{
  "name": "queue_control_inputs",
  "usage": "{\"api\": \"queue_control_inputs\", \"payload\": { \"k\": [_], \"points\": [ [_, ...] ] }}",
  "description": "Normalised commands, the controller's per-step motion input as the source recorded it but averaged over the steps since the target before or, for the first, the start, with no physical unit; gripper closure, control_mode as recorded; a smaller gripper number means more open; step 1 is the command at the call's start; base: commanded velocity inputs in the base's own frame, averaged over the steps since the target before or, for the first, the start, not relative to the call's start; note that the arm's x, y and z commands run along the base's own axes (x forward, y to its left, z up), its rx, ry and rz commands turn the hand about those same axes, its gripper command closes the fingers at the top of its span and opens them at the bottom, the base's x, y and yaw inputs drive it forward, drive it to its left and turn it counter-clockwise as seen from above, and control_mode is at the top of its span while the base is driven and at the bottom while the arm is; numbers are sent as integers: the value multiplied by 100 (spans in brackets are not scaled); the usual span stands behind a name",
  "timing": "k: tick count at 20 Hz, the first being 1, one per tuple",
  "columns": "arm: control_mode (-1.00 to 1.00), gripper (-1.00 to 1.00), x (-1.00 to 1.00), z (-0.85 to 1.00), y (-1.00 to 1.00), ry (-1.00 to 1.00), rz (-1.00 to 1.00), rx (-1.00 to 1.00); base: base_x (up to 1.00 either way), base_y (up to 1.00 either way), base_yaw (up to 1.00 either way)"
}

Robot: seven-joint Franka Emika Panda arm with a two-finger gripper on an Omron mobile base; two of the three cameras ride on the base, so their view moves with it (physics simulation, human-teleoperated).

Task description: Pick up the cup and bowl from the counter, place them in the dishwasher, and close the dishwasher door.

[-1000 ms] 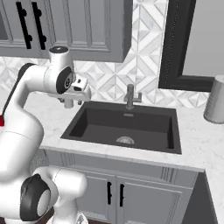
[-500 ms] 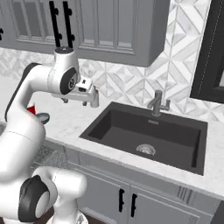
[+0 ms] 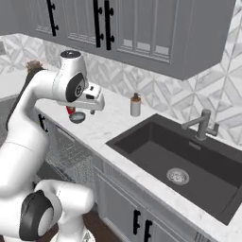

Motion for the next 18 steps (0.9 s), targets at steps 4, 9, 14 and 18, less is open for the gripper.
{"api": "queue_control_inputs", "payload": {
  "k": [4, 9, 14, 18],
  "points": [
    [100, -100, 0, 0, 0, 0, 0, 0, 13, -56, 52],
    [100, -100, 0, 0, 0, 0, 0, 0, 38, -33, 47],
    [100, -100, 0, 0, 0, 0, 0, 0, 11, -10, 43],
    [100, -100, 0, 0, 0, 0, 0, 0, 18, -11, 49]
  ]
}}
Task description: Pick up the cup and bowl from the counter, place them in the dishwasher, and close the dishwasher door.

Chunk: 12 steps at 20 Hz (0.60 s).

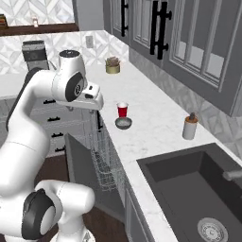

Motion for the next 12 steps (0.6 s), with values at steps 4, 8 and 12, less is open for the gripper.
{"api": "queue_control_inputs", "payload": {
  "k": [4, 8, 12],
  "points": [
    [100, -100, 0, 0, 0, 0, 0, 0, 28, -17, 38],
    [100, -100, 0, 0, 0, 0, 0, 0, 36, -37, 21],
    [100, -100, 0, 0, 0, 0, 0, 0, 77, -62, 27]
  ]
}}
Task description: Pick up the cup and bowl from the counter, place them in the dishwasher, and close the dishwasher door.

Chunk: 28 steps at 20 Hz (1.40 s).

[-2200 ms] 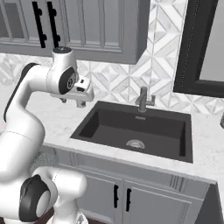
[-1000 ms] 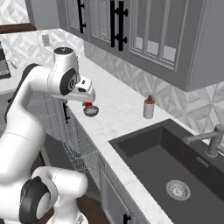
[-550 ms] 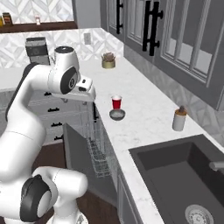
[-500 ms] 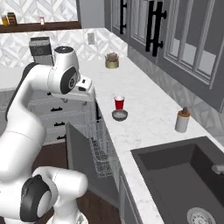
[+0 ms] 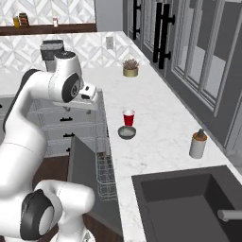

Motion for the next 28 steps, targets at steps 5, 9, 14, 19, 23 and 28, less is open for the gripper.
{"api": "queue_control_inputs", "payload": {
  "k": [5, 9, 14, 19, 23, 28],
  "points": [
    [100, -100, 0, 0, 0, 0, 0, 0, 29, -11, 12],
    [100, -100, 0, 0, 0, 0, 0, 0, 20, -2, 2],
    [100, -100, 0, 0, 0, 0, 0, 0, 3, -8, 0],
    [100, -100, 0, 0, 0, 0, 0, 0, 1, -2, 0],
    [-100, -100, 67, -3, -24, 17, 0, -1, 10, -3, 0],
    [-100, -100, 100, -35, -57, 30, 1, -13, 0, 0, 0]
  ]
}}
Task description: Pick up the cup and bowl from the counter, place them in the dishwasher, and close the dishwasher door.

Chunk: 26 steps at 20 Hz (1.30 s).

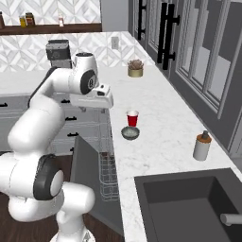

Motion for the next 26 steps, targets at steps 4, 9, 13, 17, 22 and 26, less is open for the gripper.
{"api": "queue_control_inputs", "payload": {
  "k": [4, 9, 13, 17, 22, 26],
  "points": [
    [-100, -100, 56, -81, -27, 18, 5, -33, 0, 0, 0],
    [-100, -100, 19, -98, -6, 7, 0, -29, 0, 0, 0],
    [-100, -100, 32, -80, -26, 0, 0, -4, 0, 0, 0],
    [-100, -100, 44, -68, -49, 0, 0, 0, 0, 0, 0],
    [-100, -100, 51, -66, -25, -2, 3, 0, 0, 0, 0],
    [-100, -100, 53, -37, -16, -3, 7, 0, 0, 0, 0]
  ]
}}
